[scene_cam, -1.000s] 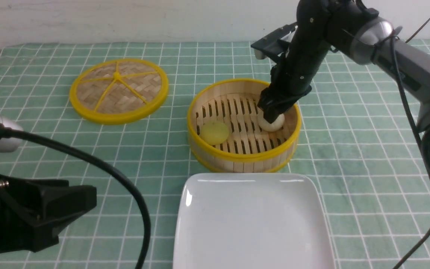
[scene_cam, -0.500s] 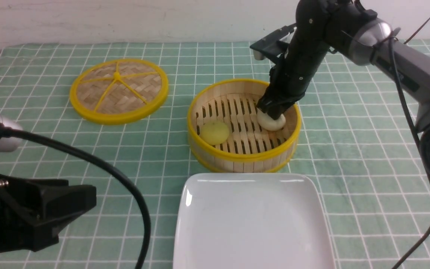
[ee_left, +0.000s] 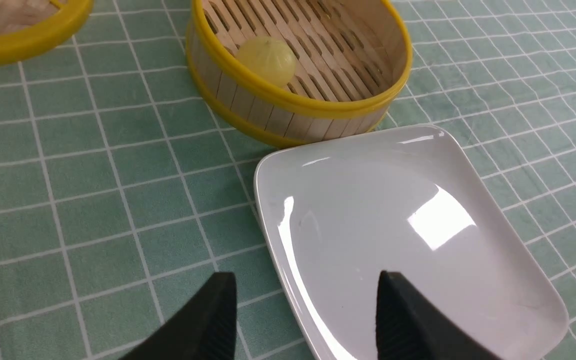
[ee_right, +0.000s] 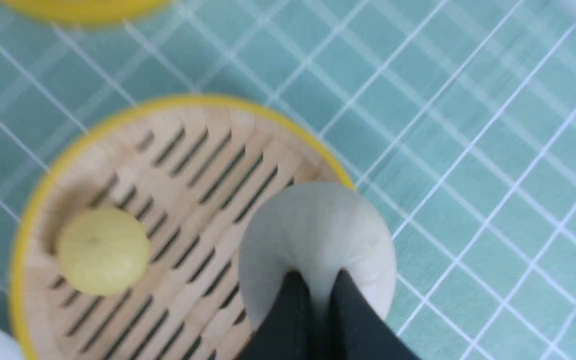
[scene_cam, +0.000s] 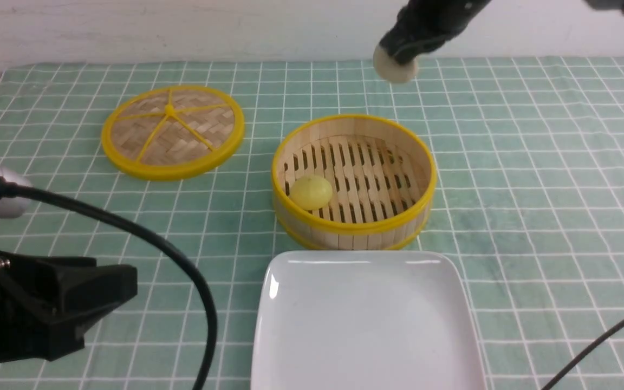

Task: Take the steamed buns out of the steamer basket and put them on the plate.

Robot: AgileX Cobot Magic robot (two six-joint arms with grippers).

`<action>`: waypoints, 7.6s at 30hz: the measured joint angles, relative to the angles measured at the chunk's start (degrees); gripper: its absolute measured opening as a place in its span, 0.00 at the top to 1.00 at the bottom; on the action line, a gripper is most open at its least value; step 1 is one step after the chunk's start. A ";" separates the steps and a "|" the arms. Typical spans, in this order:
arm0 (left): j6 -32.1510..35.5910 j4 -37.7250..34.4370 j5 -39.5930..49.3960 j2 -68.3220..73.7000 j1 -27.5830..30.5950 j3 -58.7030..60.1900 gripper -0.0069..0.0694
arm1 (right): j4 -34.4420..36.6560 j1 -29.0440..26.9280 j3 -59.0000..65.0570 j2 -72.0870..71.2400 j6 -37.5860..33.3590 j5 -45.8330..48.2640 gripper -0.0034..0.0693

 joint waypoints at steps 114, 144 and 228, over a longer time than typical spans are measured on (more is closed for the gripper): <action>-10.12 21.13 -8.52 58.21 -25.51 -45.71 0.39 | 5.40 0.00 58.93 -64.01 -5.69 -4.10 0.16; -14.26 38.26 -17.08 76.26 -34.46 -55.45 0.62 | 5.33 0.00 58.93 -64.01 -4.86 0.73 0.17; -39.86 53.44 20.20 51.87 -34.40 -71.25 0.49 | -4.20 0.00 58.93 -64.85 0.27 -18.12 0.27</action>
